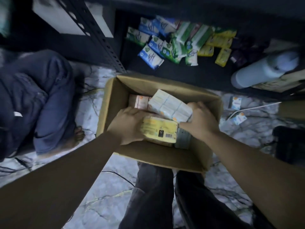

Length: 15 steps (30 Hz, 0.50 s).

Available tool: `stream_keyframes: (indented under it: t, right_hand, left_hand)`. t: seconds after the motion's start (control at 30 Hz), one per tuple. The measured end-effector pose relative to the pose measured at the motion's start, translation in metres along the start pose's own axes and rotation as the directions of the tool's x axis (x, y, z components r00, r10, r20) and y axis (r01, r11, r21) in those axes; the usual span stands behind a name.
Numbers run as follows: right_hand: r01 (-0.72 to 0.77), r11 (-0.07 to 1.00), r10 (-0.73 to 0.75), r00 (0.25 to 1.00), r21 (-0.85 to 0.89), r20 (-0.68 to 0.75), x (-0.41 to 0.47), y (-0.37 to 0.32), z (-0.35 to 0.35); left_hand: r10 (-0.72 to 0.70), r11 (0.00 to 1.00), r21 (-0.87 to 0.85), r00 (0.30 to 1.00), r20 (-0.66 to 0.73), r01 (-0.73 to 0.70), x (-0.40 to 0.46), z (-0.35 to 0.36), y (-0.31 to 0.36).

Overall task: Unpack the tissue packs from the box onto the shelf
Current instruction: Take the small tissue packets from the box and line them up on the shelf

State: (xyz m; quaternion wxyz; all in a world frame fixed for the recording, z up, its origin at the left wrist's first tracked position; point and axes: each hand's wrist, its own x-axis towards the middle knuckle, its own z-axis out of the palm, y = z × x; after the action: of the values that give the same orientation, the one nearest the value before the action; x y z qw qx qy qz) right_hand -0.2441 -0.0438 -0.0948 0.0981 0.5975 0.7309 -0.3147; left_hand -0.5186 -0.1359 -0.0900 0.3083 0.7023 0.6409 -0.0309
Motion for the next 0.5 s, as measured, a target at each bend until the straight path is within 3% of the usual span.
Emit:
stream_keyframes:
  t: [0.17, 0.3, 0.5]
  right_hand:
    - [0.023, 0.988, -0.017, 0.999, 0.153, -0.043, -0.077, -0.021, -0.099]
    - [0.154, 0.959, -0.125, 0.983, 0.239, -0.131, -0.133, -0.043, -0.186]
    - [0.278, 0.907, -0.187, 0.939, 0.316, -0.289, -0.201, -0.072, -0.303]
  left_hand:
    - [0.027, 0.995, -0.097, 0.999, -0.020, -0.029, -0.063, -0.093, 0.049]
    - [0.081, 0.987, -0.134, 0.994, -0.077, -0.091, -0.108, -0.172, 0.088]
    - [0.187, 0.975, -0.076, 0.958, -0.218, -0.208, -0.157, -0.283, 0.144]
